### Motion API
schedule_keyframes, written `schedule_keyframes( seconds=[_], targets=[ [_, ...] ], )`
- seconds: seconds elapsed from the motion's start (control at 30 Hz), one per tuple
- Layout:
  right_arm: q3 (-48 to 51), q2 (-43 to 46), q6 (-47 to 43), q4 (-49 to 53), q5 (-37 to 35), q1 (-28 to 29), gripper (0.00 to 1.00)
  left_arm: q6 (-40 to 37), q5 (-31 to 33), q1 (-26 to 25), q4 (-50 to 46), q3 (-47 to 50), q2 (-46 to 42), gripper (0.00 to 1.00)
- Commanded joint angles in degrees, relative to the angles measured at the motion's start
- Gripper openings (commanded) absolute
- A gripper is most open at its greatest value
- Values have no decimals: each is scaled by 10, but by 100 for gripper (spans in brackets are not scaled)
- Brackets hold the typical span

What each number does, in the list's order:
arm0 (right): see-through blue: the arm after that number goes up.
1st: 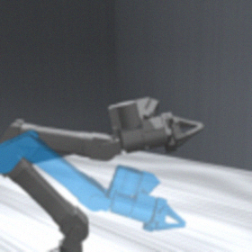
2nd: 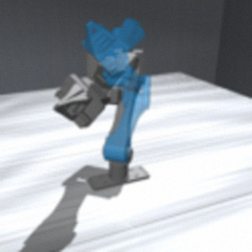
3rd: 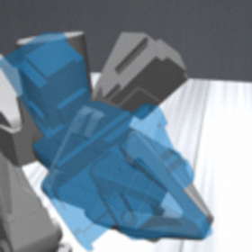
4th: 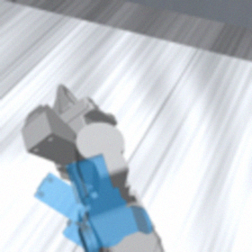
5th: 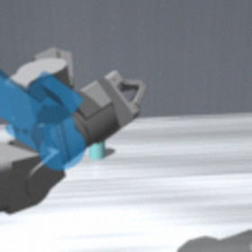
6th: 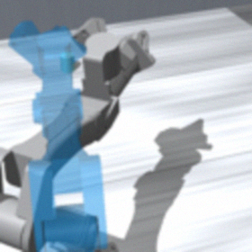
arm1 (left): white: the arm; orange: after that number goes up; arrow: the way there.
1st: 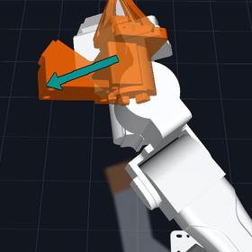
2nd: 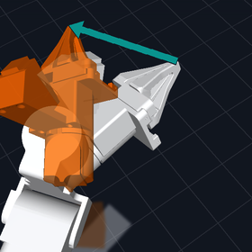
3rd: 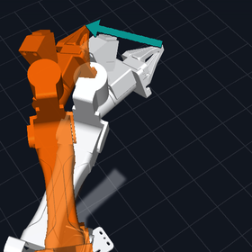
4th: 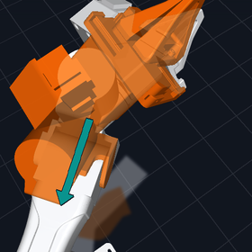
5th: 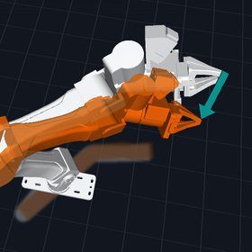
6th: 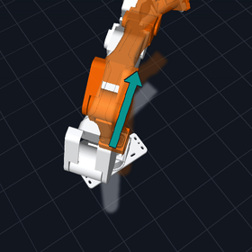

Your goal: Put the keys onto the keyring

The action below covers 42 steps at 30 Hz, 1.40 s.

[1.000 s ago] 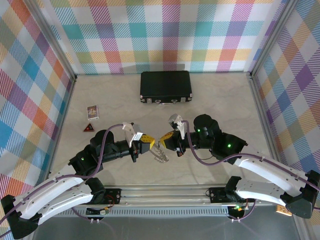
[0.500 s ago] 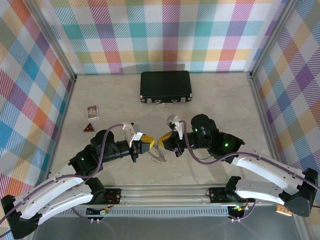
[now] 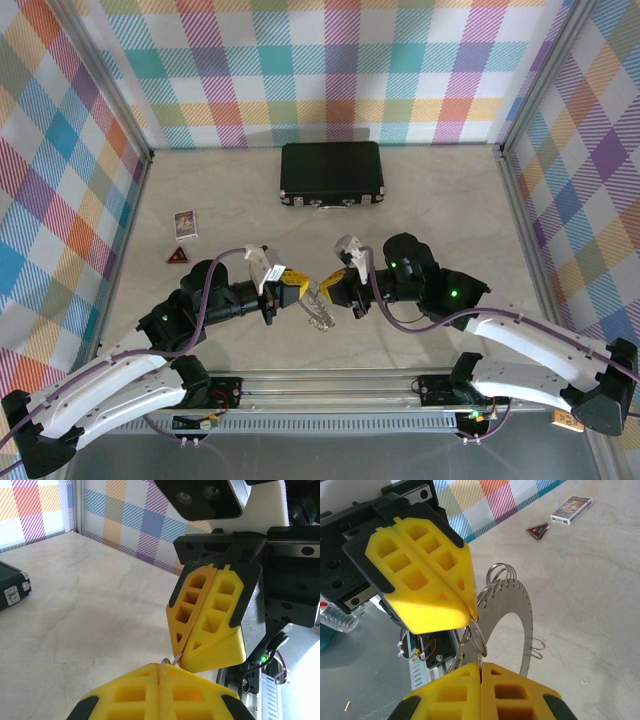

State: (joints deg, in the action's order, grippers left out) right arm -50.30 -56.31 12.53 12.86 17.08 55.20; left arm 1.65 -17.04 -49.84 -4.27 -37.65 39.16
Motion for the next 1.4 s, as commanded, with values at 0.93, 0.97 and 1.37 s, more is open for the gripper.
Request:
schedule_keyframes(
  seconds=[0.93, 0.97, 1.37],
  targets=[
    [13, 19, -14, -37, -12, 3, 0, -6, -12, -2, 37, 2, -12, 0],
    [13, 18, -14, -36, -13, 2, 0, -6, -12, -2, 37, 2, -12, 0],
    [19, 15, -16, -39, -15, 2, 0, -6, -11, -2, 35, -2, -10, 0]
  ],
)
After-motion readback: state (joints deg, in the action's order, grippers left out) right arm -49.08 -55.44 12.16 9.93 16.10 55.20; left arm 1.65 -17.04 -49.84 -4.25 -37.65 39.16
